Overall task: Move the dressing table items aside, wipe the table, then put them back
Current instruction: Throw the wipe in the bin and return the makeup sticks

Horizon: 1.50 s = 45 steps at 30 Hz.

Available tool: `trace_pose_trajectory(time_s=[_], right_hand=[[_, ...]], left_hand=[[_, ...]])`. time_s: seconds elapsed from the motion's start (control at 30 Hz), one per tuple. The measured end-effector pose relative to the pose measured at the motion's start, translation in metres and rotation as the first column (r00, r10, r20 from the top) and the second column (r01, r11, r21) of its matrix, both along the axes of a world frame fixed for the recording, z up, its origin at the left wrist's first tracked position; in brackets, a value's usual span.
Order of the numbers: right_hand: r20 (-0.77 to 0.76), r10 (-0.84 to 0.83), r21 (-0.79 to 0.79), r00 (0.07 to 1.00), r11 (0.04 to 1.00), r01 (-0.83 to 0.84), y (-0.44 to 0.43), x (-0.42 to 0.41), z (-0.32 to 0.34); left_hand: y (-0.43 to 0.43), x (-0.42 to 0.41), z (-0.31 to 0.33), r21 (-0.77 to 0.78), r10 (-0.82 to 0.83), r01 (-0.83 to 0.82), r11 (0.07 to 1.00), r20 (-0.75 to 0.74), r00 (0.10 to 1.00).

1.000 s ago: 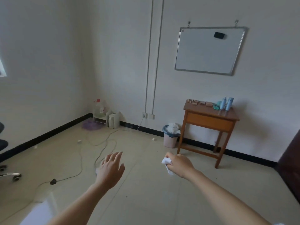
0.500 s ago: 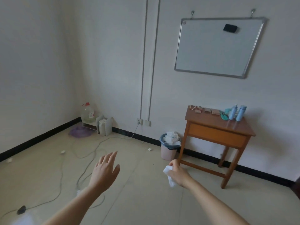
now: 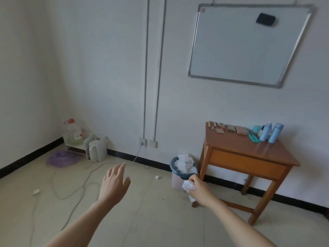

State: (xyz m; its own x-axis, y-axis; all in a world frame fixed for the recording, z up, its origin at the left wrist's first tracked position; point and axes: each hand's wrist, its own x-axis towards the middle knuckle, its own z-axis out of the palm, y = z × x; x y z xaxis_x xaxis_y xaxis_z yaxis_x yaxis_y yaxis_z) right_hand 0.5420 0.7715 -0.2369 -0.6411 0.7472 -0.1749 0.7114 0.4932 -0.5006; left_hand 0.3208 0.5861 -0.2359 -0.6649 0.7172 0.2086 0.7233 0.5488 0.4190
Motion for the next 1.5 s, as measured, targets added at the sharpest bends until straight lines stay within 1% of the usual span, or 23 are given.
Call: trace_pose_trajectory(time_s=[0.2, 0.3, 0.4, 0.5, 0.6, 0.73, 0.83, 1.0, 1.17, 1.37, 1.5], right_hand=[[0.048, -0.025, 0.017, 0.999, 1.0, 0.024, 0.08, -0.025, -0.018], [0.01, -0.035, 0.028, 0.999, 0.999, 0.034, 0.135, -0.038, -0.021], [-0.073, -0.059, 0.044, 0.996, 0.997, 0.062, 0.191, -0.06, -0.015], [-0.122, -0.065, 0.034, 0.99, 0.997, 0.07, 0.243, -0.088, -0.013], [-0.099, -0.033, 0.056, 0.995, 0.998, 0.039, 0.286, -0.121, -0.026], [-0.047, 0.047, 0.003, 0.998, 0.999, -0.047, 0.319, -0.167, -0.059], [-0.048, 0.038, -0.032, 0.998, 0.999, -0.039, 0.352, -0.205, -0.075], [-0.053, -0.047, -0.056, 0.997, 0.997, 0.044, 0.415, -0.255, -0.088], [-0.089, -0.19, -0.076, 0.978, 0.98, 0.184, 0.477, -0.286, -0.093], [-0.05, -0.321, -0.076, 0.946, 0.945, 0.317, 0.539, -0.293, -0.118], [0.0, -0.304, -0.063, 0.953, 0.951, 0.304, 0.595, -0.305, -0.145]], left_hand=[[0.106, -0.036, -0.023, -0.06, -0.103, 0.106, 0.993, 0.049, 0.993], [0.166, -0.051, -0.03, -0.056, -0.139, 0.143, 0.988, 0.066, 0.988], [0.225, -0.068, -0.028, -0.053, -0.159, 0.161, 0.985, 0.056, 0.986], [0.279, -0.087, -0.025, -0.045, -0.152, 0.154, 0.987, 0.051, 0.987], [0.322, -0.106, -0.032, -0.033, -0.121, 0.124, 0.992, 0.087, 0.989], [0.36, -0.134, -0.061, -0.068, -0.094, 0.105, 0.992, 0.143, 0.985], [0.392, -0.169, -0.075, -0.093, -0.069, 0.085, 0.992, 0.163, 0.984], [0.459, -0.231, -0.082, -0.139, -0.101, 0.125, 0.982, 0.168, 0.981], [0.535, -0.278, -0.089, -0.184, -0.175, 0.208, 0.961, 0.182, 0.968], [0.61, -0.279, -0.125, -0.286, -0.24, 0.315, 0.905, 0.268, 0.933], [0.658, -0.28, -0.143, -0.336, -0.209, 0.304, 0.891, 0.29, 0.934]])
